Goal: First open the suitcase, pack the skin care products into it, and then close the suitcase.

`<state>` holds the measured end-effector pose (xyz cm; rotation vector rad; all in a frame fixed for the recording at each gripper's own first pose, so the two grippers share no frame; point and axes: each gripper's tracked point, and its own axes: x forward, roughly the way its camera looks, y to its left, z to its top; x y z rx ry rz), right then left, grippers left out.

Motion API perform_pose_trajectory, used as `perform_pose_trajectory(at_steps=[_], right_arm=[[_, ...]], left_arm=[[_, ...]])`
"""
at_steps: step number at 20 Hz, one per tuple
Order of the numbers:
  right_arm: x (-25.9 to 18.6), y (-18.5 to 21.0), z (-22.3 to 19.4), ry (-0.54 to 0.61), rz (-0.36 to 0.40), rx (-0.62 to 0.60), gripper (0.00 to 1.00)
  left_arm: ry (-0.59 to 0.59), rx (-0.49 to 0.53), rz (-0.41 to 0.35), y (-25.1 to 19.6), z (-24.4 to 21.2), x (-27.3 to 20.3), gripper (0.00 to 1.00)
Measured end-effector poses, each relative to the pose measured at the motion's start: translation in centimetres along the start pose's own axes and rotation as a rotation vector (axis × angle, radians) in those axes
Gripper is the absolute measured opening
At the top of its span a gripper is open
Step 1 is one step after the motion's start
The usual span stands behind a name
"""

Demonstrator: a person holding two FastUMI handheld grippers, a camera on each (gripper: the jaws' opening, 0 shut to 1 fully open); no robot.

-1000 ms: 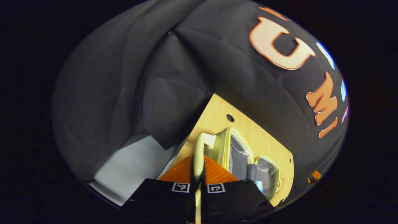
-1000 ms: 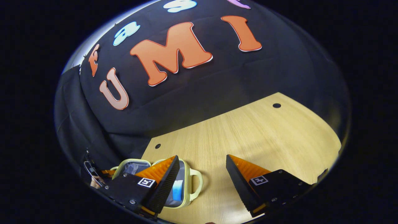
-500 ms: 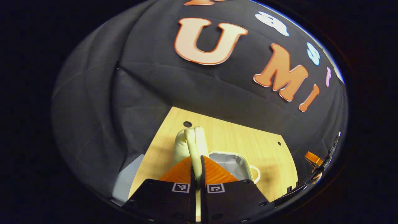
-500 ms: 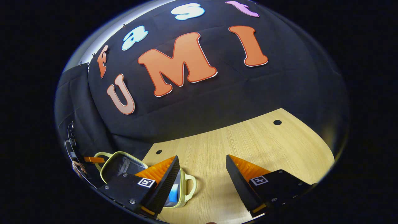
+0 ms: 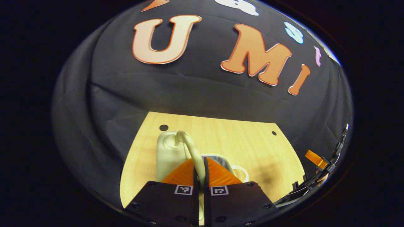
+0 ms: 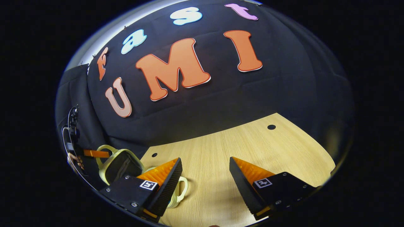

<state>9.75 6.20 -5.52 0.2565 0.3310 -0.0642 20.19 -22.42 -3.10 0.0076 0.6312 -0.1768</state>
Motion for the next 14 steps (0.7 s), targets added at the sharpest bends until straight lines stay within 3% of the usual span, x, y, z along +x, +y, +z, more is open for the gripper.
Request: perform_pose_trajectory(at_steps=[4, 7, 12, 14], right_arm=[[-0.9, -1.7, -0.6, 0.002, -0.029, 0.031, 0.95], [-1.7, -3.5, -1.2, 0.007, -0.061, 0.061, 0.95], [-3.3, -6.5, -2.5, 0.028, -0.124, 0.084, 0.96], [-3.8, -7.6, -3.1, 0.036, -0.149, 0.088, 0.95]], left_arm=[[0.02, 0.034, -0.029, -3.4, -0.3, 2.6, 0.06], [0.023, 0.096, -0.006, -5.1, -0.6, 4.3, 0.06], [0.099, 0.106, -0.104, -11.2, -3.8, 8.2, 0.06], [0.134, 0.14, -0.111, -13.2, -5.8, 10.0, 0.07]])
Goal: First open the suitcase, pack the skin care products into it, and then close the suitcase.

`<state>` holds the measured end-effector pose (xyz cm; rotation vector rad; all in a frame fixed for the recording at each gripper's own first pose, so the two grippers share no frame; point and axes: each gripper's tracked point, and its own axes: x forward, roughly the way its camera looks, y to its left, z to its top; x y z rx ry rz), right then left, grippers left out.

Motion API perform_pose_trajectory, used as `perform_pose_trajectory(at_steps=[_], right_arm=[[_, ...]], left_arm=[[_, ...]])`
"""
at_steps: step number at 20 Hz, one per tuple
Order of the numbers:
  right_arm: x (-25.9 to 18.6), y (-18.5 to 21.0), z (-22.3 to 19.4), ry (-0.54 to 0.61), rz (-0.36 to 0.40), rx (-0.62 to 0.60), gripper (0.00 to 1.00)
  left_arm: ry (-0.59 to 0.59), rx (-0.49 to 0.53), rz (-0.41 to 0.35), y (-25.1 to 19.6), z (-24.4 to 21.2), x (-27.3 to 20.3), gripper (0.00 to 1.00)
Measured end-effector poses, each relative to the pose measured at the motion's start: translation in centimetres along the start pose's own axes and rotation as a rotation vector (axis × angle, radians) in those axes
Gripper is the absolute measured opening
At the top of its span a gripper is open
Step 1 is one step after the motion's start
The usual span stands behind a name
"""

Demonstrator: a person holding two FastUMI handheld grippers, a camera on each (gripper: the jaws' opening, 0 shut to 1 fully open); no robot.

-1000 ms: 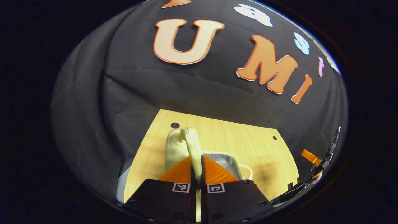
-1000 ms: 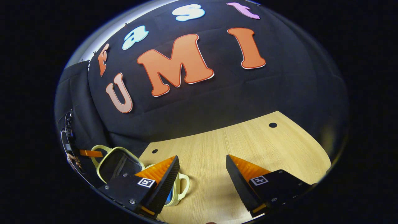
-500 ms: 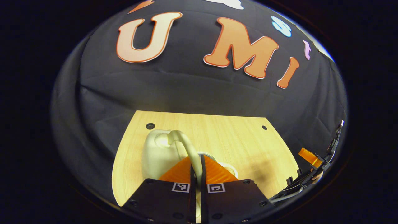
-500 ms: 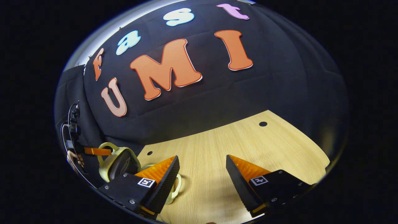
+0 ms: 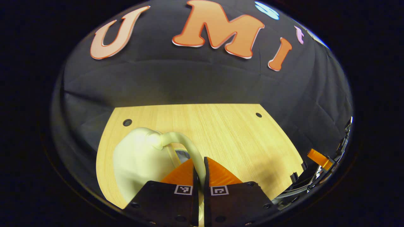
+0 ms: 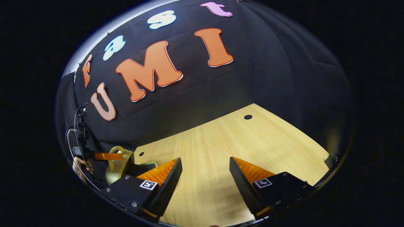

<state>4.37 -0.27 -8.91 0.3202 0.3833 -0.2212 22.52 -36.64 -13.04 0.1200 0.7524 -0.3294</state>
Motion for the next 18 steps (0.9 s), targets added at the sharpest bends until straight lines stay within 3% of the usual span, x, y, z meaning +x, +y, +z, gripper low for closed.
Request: perform_pose_trajectory(at_steps=[9, 13, 16, 18], right_arm=[[-0.2, -2.6, -2.5, 0.049, -0.051, -0.011, 0.96], [0.4, -1.8, -3.1, 0.08, -0.041, -0.038, 0.96], [1.1, -0.3, -2.9, 0.082, -0.018, -0.075, 0.96], [1.3, 0.8, -2.6, 0.074, -0.005, -0.091, 0.96]], left_arm=[[0.192, 0.133, 0.048, -3.4, -11.0, 8.3, 0.06], [0.211, 0.137, 0.025, -5.8, -12.9, 11.3, 0.07], [0.233, 0.028, -0.012, -9.2, -13.1, 13.7, 0.31], [0.175, 0.03, -0.022, -11.7, -10.6, 14.9, 0.41]])
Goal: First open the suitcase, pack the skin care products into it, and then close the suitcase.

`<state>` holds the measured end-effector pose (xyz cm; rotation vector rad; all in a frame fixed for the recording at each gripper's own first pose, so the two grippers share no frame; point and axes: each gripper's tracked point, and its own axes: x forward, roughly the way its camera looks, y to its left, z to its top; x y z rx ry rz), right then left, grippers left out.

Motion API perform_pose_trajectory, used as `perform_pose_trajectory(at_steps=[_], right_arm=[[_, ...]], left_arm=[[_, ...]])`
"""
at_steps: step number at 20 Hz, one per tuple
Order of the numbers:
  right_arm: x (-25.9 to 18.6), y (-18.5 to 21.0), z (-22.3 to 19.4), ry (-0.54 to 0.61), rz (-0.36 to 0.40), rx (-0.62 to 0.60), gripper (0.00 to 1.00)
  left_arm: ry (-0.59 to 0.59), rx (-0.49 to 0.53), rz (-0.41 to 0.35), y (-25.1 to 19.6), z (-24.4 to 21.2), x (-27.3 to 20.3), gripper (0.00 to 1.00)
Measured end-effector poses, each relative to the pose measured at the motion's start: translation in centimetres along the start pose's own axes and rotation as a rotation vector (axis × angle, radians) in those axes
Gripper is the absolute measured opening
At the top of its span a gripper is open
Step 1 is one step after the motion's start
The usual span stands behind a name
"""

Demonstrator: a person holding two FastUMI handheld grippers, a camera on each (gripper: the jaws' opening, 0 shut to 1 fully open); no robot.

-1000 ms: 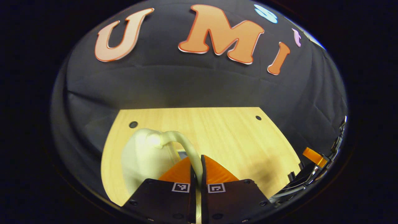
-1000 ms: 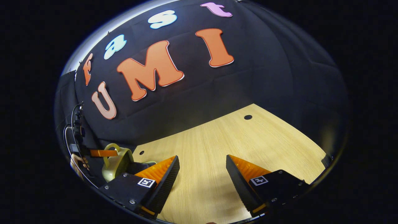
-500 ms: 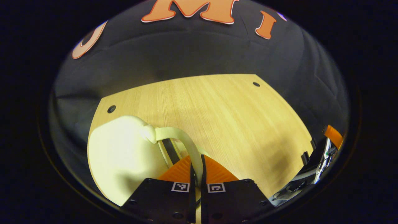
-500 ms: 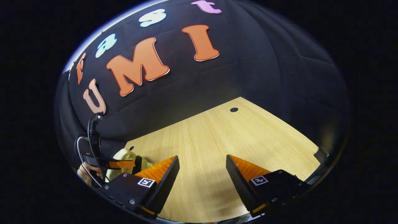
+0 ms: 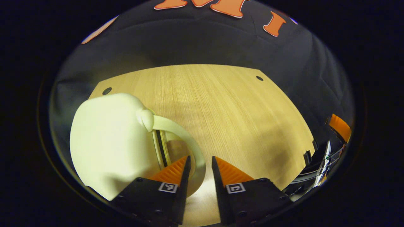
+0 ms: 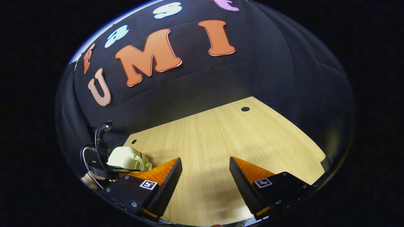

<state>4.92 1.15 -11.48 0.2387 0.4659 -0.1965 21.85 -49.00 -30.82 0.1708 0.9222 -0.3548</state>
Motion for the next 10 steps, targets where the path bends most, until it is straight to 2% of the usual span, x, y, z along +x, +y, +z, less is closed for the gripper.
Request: perform_pose_trajectory(at_steps=[2, 5, 8, 10], right_arm=[[0.2, 1.1, 0.7, -0.006, 0.02, -0.012, 0.95], [0.6, 2.4, 2.7, -0.036, 0.036, -0.05, 0.95], [0.7, 3.4, 5.9, -0.096, 0.055, -0.104, 0.96], [0.3, 4.4, 8.3, -0.149, 0.09, -0.141, 0.95]], left_arm=[[-0.088, 0.034, 0.002, -2.4, 4.3, 0.7, 1.0], [-0.294, 0.041, 0.022, -6.2, 12.8, -1.4, 0.98], [-0.565, -0.008, 0.057, -10.4, 22.3, -4.4, 0.98], [-0.747, -0.052, 0.083, -11.8, 25.9, -7.3, 0.97]])
